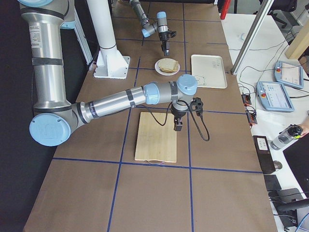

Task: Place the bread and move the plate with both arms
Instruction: 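Reach the left gripper to the plate rim nearest it, then grip the plate rim with the left gripper, then slide the plate with the left gripper onto the white tray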

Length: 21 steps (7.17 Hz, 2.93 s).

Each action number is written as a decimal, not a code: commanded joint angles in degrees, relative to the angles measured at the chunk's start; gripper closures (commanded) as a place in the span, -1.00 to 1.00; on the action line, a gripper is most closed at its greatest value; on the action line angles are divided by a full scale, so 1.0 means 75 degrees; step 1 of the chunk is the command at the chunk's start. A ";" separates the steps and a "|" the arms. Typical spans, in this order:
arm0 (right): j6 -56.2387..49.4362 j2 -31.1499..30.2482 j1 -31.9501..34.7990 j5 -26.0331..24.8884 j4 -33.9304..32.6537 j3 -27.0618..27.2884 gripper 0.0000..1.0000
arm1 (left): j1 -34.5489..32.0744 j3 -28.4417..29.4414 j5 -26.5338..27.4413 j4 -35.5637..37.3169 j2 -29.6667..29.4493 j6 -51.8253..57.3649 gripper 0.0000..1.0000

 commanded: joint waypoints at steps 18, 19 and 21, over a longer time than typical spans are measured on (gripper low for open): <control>-0.0185 0.0035 0.0105 -0.0246 0.0000 -0.0002 -1.00 | -0.0500 -0.0062 0.0409 -0.0141 -0.0775 -0.1240 1.00; -0.0174 0.0024 0.0117 -0.0246 0.0000 -0.0002 -1.00 | -0.0642 0.0113 0.0827 -0.0141 -0.0961 -0.1440 1.00; -0.0185 0.0023 0.0152 -0.0246 0.0000 -0.0002 -1.00 | -0.0655 0.1001 0.2406 -0.0164 -0.1827 -0.2202 1.00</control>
